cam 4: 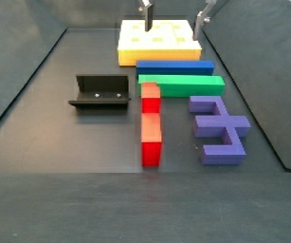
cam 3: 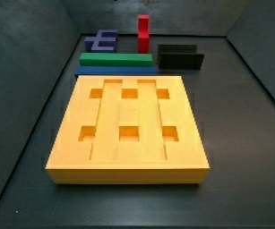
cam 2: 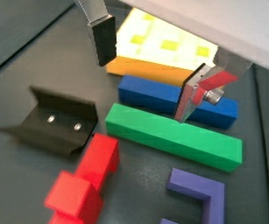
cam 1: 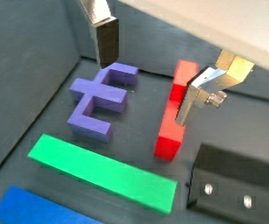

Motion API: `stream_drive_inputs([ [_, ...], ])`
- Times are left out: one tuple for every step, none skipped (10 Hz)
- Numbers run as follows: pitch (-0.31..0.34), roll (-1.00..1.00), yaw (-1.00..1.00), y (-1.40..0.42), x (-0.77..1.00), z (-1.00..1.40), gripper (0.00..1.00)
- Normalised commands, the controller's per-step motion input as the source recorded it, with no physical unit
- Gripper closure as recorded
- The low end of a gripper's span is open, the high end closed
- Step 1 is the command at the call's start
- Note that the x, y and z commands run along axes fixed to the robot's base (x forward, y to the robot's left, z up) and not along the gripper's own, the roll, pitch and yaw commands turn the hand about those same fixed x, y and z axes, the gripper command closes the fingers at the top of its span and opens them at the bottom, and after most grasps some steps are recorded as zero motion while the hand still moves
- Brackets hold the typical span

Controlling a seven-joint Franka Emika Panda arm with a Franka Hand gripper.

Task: Pick up the green object. Move up. Move to above the board. Insert the green object.
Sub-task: Pick up the green object.

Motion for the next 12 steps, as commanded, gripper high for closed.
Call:
stream_drive_inputs([
  [0.0,0.01,-0.98,-0.18,0.0,0.0,0.0],
  [0.0,0.0,-0.98,-0.19,0.0,0.0,0.0],
  [0.0,0.0,-0.98,-0.19,0.0,0.0,0.0],
  [0.0,0.0,-0.99,-0.17,0.0,-0.02,0.0],
  [0.0,0.0,-1.0,-0.14,0.0,-0.11,0.0],
  [-0.004,0.0,-1.0,-0.14,0.0,-0.14,0.0],
  [0.0,0.0,-1.0,-0.13,0.0,-0.19,0.0],
  [0.0,0.0,-1.0,-0.12,0.0,-0.23,0.0],
  [0.0,0.05,-1.0,-0.11,0.0,-0.25,0.0],
  [0.0,0.05,-1.0,-0.09,0.0,-0.29,0.0],
  [0.01,0.04,-1.0,-0.09,0.0,-0.28,0.0],
  [0.026,0.03,-0.99,-0.1,0.0,-0.29,0.0],
])
